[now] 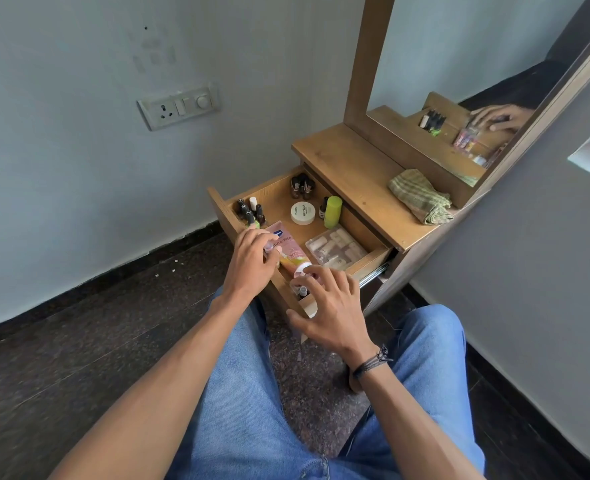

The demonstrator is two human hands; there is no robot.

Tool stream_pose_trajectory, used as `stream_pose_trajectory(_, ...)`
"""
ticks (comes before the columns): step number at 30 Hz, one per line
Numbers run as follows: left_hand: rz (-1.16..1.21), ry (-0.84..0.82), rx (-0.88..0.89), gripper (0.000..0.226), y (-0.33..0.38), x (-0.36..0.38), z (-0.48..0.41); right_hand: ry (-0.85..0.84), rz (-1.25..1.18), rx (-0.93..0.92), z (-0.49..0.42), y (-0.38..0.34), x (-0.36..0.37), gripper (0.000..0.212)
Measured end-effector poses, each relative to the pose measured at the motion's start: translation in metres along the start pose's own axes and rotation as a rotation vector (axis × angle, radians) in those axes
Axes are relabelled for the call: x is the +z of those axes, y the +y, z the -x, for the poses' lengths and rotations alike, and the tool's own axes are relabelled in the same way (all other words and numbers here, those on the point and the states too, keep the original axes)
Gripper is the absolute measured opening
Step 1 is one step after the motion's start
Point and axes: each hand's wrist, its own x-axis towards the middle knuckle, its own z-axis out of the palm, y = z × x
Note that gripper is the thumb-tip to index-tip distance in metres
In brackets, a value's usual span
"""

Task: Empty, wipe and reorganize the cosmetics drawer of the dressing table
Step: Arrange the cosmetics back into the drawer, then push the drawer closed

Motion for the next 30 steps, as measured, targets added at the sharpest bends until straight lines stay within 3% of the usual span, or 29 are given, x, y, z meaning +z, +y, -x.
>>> stream_pose_trajectory(12,0.063,0.097,-0.111,0.017,0.008,-0.002,-0.001,0.045,-0.036,0.093,0.0,0.015,-0.007,0.053)
stream_pose_trajectory(30,0.033,-0.082,-0.068,0.032,0.027,0.012,-0.02,0.174,-0.029,0.235,-0.004,0.049,-0.009,0.036)
